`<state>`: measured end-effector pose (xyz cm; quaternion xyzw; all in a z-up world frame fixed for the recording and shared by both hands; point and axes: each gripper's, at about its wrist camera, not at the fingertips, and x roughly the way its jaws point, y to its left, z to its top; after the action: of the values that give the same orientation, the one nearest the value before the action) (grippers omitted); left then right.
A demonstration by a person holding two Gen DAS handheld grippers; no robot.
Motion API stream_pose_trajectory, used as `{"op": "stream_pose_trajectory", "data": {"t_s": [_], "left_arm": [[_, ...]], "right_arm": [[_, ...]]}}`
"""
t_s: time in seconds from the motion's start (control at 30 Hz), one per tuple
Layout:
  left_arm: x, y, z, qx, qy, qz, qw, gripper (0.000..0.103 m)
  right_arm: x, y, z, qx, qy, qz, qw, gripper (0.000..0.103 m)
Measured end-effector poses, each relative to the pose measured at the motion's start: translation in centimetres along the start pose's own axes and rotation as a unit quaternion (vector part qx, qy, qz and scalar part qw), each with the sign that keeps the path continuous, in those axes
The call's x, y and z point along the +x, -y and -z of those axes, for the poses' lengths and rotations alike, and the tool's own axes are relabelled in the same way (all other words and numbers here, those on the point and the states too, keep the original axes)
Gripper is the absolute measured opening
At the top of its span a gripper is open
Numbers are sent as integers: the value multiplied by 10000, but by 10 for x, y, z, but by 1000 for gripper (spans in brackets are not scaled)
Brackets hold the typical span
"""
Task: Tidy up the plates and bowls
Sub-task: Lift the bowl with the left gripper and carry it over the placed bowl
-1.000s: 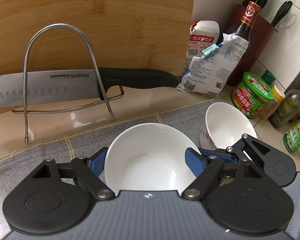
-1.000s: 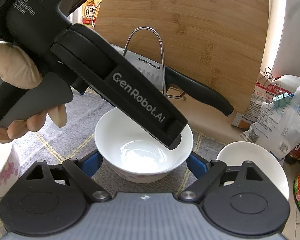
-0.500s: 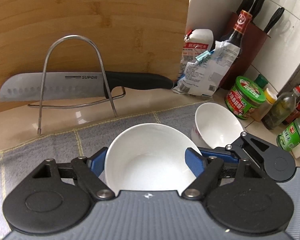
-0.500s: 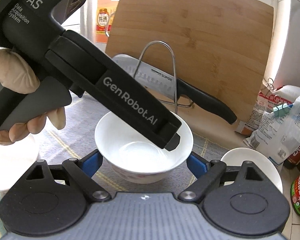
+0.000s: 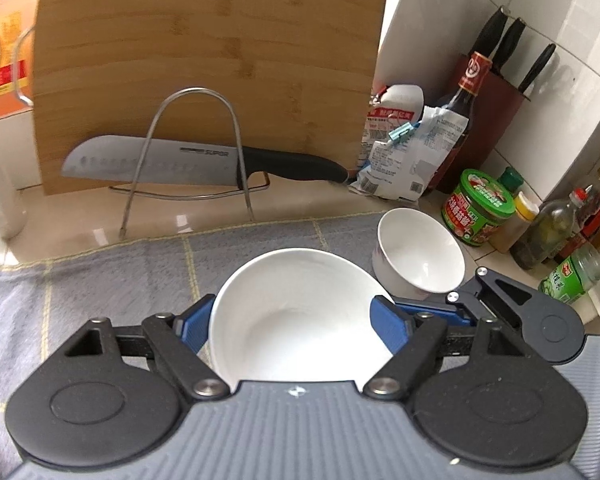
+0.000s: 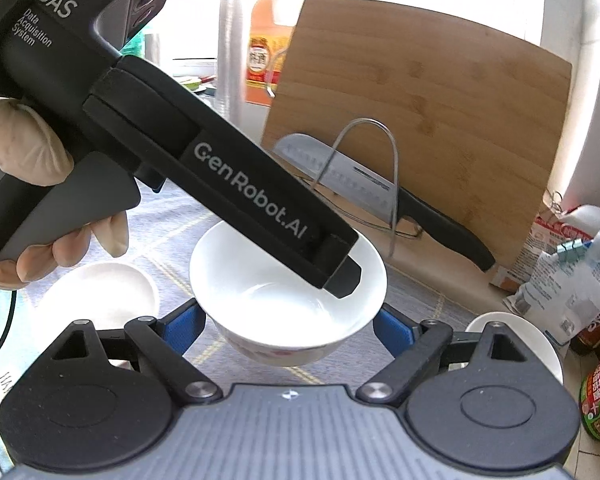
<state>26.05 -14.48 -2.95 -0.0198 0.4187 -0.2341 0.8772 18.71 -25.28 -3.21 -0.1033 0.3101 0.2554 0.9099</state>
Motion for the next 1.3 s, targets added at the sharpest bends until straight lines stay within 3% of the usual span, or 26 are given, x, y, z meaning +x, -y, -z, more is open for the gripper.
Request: {"op": "stream_pose_trajectory", "data": {"t_s": [0.77,1.3], "left_arm": [[-74,-32,49,-373,296,-362,9982,81],[-83,-57,74,-577,194,-385,9974,81]], "right_arm": [[-16,-69,-12,-375,76,-506,9980,93],[-2,-100,-8,-360,-197,-643,9971,93]]}}
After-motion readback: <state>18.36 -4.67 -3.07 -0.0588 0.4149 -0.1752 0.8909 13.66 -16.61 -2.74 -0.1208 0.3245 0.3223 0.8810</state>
